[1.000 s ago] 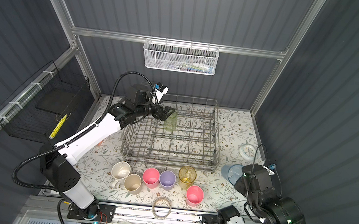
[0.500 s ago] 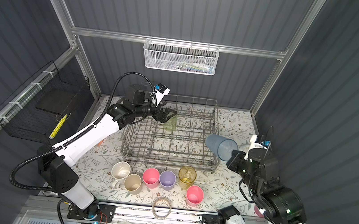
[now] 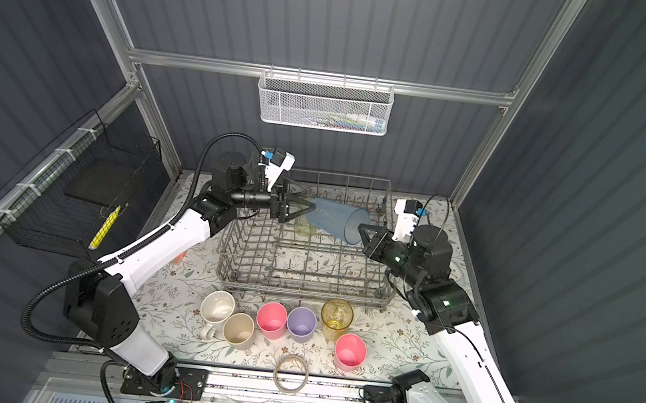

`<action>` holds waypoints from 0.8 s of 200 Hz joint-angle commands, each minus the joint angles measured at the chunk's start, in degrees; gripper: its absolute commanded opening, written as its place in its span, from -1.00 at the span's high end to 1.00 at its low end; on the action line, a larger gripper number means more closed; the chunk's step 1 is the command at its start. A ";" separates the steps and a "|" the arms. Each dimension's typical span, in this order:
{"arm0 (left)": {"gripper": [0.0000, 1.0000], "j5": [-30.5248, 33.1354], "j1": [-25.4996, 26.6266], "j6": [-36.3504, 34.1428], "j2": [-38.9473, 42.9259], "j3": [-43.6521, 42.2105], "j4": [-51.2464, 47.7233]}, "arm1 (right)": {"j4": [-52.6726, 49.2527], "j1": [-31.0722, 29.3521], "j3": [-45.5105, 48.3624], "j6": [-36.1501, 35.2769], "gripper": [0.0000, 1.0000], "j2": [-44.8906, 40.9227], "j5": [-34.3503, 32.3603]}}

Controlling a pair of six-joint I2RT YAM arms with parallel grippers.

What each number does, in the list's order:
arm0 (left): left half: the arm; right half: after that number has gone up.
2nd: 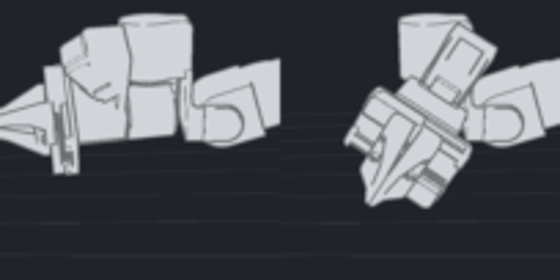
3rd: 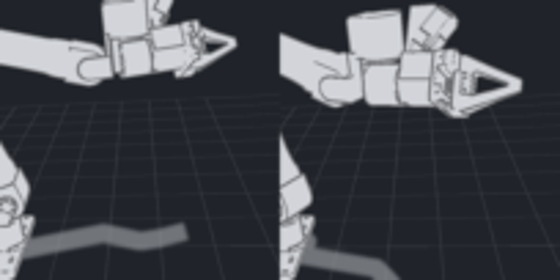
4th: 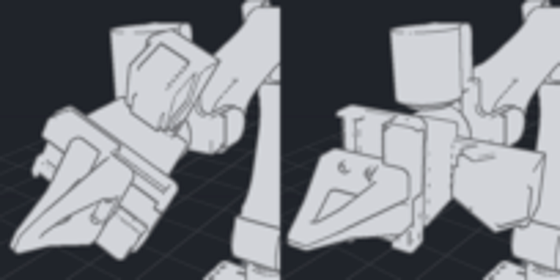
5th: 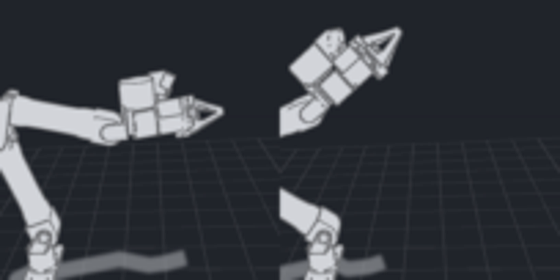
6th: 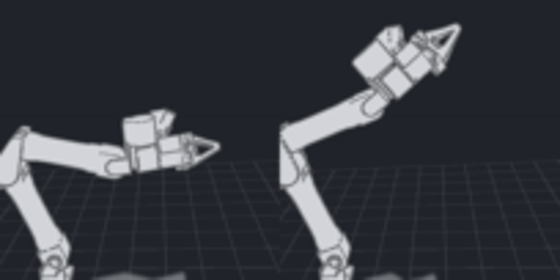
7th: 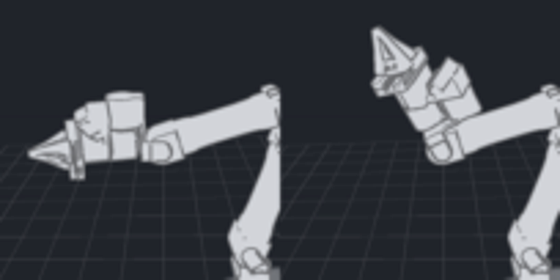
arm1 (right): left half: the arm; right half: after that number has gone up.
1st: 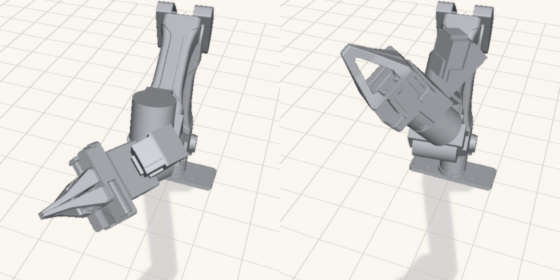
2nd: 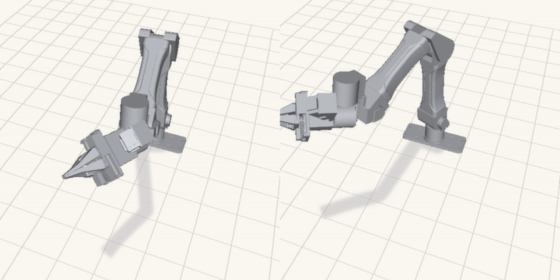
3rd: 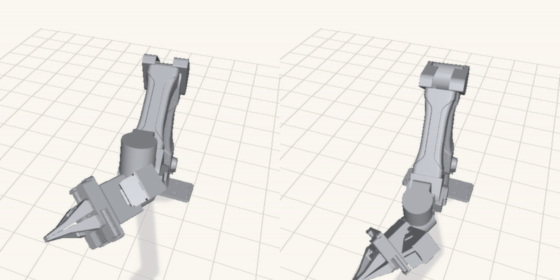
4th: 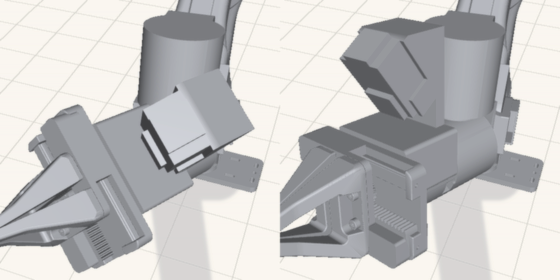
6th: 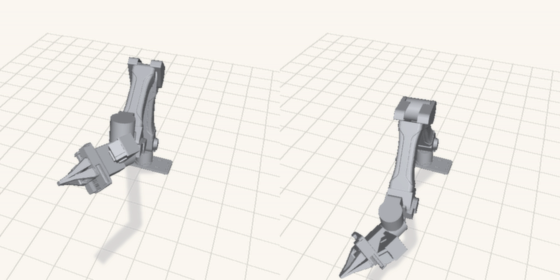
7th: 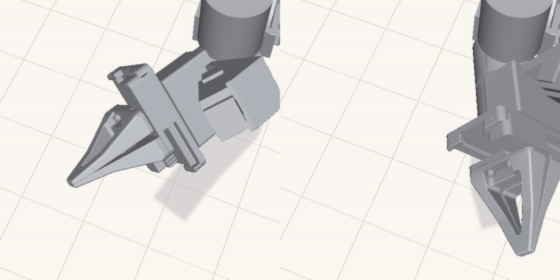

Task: Load the cups into the dish rack
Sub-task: 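Lift the light blue cup with the right gripper toward the left gripper, then grasp the light blue cup's base with the left gripper beside the right gripper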

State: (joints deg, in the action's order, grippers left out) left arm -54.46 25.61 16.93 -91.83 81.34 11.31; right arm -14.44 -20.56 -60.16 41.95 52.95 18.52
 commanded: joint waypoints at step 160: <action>-0.88 -19.63 -2.05 8.89 -3.27 -1.01 15.08 | 41.80 9.57 9.03 23.03 1.00 12.48 35.99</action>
State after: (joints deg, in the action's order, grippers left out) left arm -72.34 23.31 24.95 -94.74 79.64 24.58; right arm 19.81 -10.98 -51.62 61.84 63.16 49.63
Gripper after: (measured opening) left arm 0.941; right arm 0.072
